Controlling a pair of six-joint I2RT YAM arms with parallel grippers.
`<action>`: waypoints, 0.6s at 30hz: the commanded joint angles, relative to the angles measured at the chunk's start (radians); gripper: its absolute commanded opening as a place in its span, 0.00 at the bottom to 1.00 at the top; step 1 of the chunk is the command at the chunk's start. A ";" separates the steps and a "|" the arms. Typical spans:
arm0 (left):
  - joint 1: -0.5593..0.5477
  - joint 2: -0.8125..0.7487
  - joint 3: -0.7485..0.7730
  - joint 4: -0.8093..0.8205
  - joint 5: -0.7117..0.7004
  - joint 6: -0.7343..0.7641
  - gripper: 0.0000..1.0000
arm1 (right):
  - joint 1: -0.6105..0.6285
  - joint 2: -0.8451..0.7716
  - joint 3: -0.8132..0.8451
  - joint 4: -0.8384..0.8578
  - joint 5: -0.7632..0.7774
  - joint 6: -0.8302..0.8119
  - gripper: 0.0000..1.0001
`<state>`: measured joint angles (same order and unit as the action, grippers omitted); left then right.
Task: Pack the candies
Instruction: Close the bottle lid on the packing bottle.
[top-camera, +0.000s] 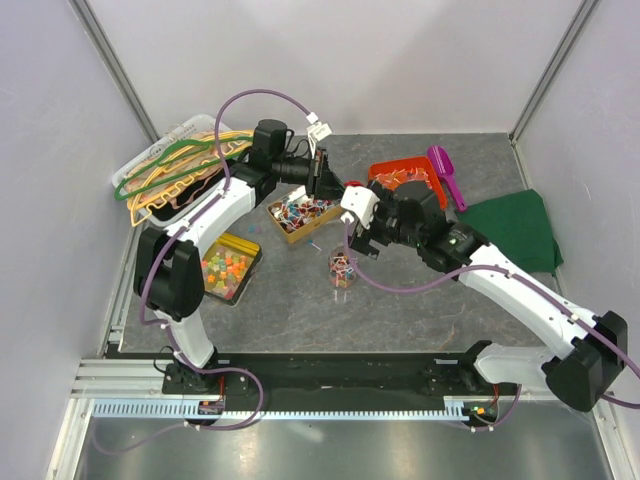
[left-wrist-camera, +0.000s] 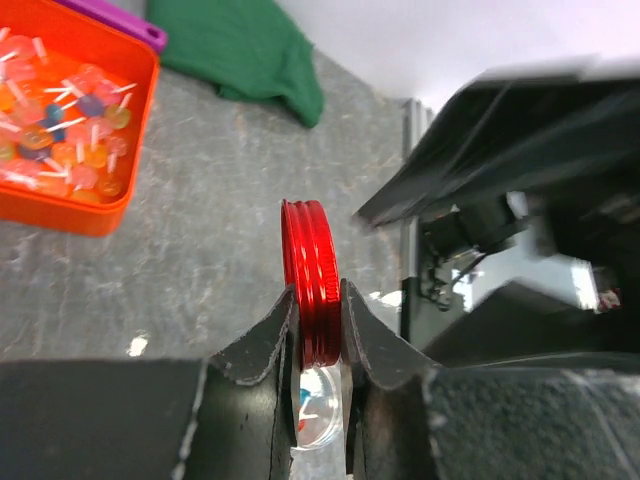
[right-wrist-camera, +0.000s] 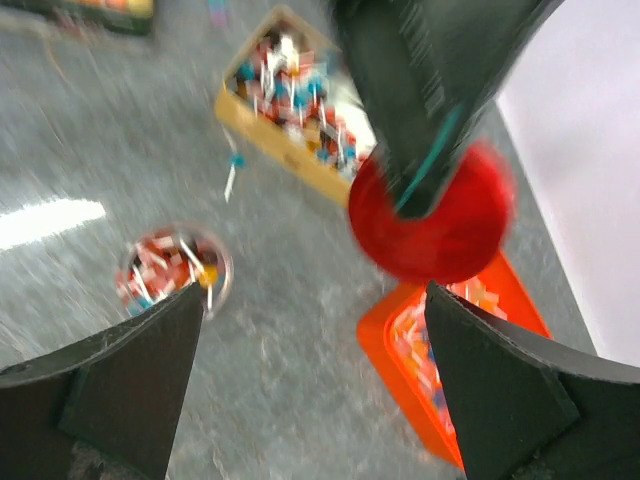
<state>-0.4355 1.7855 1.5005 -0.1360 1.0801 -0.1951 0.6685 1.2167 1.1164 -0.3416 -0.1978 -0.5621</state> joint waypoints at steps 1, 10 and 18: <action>0.017 0.018 0.014 0.105 0.122 -0.128 0.02 | 0.014 -0.003 -0.049 0.093 0.187 -0.070 0.98; 0.018 0.061 0.012 0.157 0.230 -0.184 0.02 | 0.019 -0.013 -0.058 0.194 0.262 -0.012 0.98; 0.018 0.103 0.018 0.185 0.280 -0.233 0.02 | 0.020 0.007 -0.026 0.179 0.236 0.010 0.93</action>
<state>-0.4202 1.8824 1.5005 0.0032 1.2968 -0.3779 0.6834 1.2274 1.0584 -0.1860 0.0357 -0.5793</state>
